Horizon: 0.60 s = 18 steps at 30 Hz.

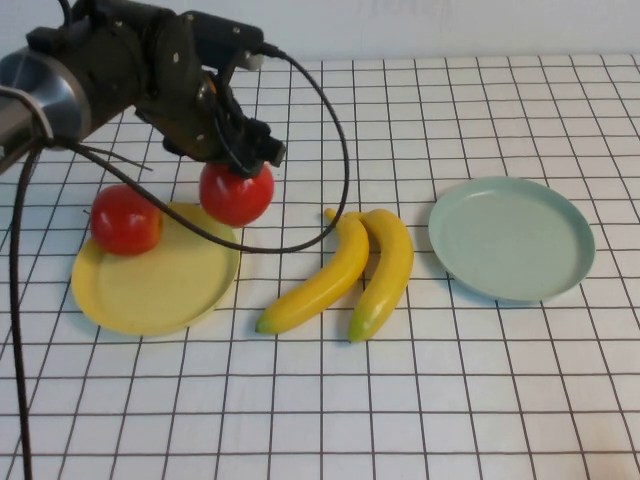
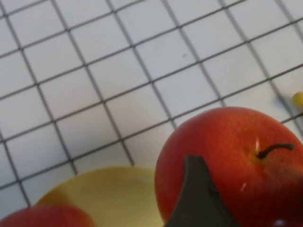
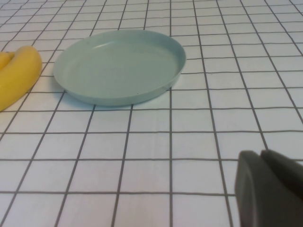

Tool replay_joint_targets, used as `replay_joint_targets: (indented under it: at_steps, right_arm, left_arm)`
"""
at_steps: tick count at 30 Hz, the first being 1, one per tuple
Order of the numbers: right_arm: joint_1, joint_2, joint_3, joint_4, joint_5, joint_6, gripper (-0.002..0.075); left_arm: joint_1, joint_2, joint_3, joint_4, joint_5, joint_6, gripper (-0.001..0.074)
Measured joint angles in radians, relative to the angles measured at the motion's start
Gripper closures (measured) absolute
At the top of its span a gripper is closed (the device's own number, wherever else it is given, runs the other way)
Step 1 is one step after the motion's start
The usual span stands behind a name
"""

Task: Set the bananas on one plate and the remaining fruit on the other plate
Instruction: Put one type of fruit in the left plate

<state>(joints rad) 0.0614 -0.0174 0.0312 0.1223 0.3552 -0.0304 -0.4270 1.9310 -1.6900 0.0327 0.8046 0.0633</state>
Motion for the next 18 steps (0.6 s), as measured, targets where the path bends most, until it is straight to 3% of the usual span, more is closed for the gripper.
replay_joint_targets:
  at_steps: [9,11,14,18]
  right_arm:
    - [0.000,0.000,0.000,0.000,0.000,0.000,0.0741]
    - [0.000,0.000,0.000,0.000,0.000,0.000,0.0741]
    - [0.000,0.000,0.000,0.000,0.000,0.000,0.0741]
    - [0.000,0.000,0.000,0.000,0.000,0.000,0.0741]
  left_arm:
    - [0.021,-0.030,0.172,0.188,-0.014,-0.154,0.0332]
    - [0.024,-0.030,0.181,0.203,-0.011,-0.163,0.0281]
    - [0.028,-0.033,0.181,0.213,0.009,-0.167,0.0122]
    - [0.035,-0.053,0.183,0.200,0.034,-0.162,0.0068]
